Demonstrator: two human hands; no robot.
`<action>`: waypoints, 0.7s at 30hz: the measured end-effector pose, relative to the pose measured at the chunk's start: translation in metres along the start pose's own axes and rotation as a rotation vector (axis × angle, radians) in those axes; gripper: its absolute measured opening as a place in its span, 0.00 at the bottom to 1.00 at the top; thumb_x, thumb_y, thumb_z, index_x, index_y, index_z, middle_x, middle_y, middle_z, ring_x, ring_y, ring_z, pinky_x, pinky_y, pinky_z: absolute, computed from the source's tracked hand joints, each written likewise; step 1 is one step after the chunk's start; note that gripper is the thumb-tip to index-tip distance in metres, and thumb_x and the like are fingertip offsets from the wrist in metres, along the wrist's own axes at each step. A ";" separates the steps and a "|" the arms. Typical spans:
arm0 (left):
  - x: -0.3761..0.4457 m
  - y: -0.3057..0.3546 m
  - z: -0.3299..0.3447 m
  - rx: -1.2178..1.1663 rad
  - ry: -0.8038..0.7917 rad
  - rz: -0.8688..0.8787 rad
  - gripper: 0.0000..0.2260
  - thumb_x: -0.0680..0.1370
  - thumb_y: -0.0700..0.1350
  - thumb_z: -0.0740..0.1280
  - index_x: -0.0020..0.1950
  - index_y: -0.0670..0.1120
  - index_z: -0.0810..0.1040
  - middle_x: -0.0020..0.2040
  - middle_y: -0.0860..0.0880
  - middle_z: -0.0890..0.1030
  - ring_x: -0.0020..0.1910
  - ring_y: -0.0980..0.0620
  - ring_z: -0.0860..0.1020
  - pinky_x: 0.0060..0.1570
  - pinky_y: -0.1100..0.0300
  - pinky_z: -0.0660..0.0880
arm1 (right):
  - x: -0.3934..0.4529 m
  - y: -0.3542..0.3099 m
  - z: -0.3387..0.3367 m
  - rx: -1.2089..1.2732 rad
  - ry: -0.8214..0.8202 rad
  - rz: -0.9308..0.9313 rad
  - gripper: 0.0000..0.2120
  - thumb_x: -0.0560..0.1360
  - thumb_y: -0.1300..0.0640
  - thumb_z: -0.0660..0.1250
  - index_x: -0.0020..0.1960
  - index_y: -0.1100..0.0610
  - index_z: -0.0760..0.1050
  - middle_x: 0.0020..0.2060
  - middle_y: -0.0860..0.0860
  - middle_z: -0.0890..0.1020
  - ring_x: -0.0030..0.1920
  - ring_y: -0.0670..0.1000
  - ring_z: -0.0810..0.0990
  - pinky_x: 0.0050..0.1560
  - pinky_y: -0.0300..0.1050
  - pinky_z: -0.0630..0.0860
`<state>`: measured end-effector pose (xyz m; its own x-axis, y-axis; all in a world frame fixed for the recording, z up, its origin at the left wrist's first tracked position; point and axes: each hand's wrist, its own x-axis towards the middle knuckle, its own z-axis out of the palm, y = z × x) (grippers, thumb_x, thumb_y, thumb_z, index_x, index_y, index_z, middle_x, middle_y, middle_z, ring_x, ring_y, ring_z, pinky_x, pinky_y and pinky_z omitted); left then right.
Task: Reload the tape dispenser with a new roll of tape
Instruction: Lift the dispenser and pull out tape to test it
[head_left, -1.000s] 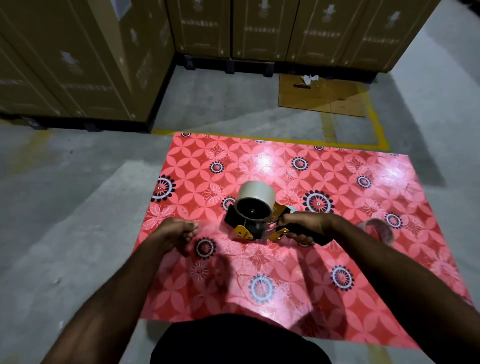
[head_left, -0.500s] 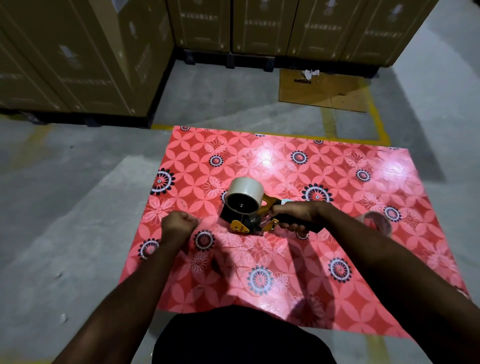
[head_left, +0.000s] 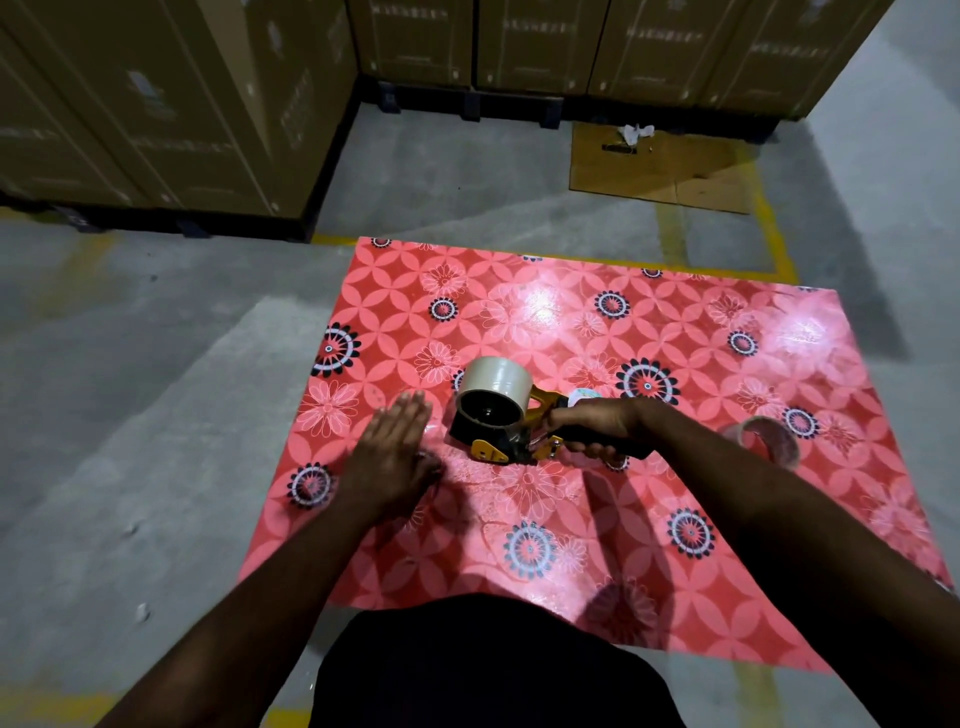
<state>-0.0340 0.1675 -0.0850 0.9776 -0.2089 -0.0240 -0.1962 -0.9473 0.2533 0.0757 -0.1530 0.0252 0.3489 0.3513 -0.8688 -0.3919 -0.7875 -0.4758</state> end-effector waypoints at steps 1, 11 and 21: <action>-0.002 -0.002 0.006 0.015 -0.059 0.016 0.35 0.81 0.65 0.52 0.82 0.46 0.51 0.82 0.46 0.51 0.81 0.47 0.48 0.78 0.44 0.53 | -0.001 0.000 0.000 0.006 -0.002 -0.005 0.22 0.77 0.41 0.62 0.31 0.54 0.69 0.24 0.48 0.66 0.22 0.47 0.59 0.24 0.39 0.56; -0.020 0.009 0.011 0.069 -0.109 0.040 0.36 0.82 0.65 0.49 0.80 0.40 0.55 0.80 0.41 0.57 0.80 0.44 0.54 0.77 0.44 0.56 | 0.005 0.004 -0.004 -0.013 -0.017 0.023 0.23 0.69 0.34 0.64 0.31 0.53 0.70 0.26 0.50 0.65 0.25 0.48 0.58 0.27 0.41 0.56; -0.021 0.007 0.007 0.076 -0.182 0.017 0.40 0.80 0.70 0.44 0.81 0.43 0.52 0.81 0.43 0.54 0.81 0.46 0.51 0.77 0.44 0.55 | 0.004 0.003 -0.008 -0.020 -0.051 0.108 0.25 0.65 0.30 0.65 0.30 0.52 0.67 0.28 0.50 0.62 0.28 0.49 0.54 0.33 0.47 0.50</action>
<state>-0.0564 0.1637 -0.0892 0.9456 -0.2593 -0.1967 -0.2246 -0.9573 0.1820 0.0831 -0.1581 0.0212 0.2620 0.2886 -0.9209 -0.4076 -0.8319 -0.3767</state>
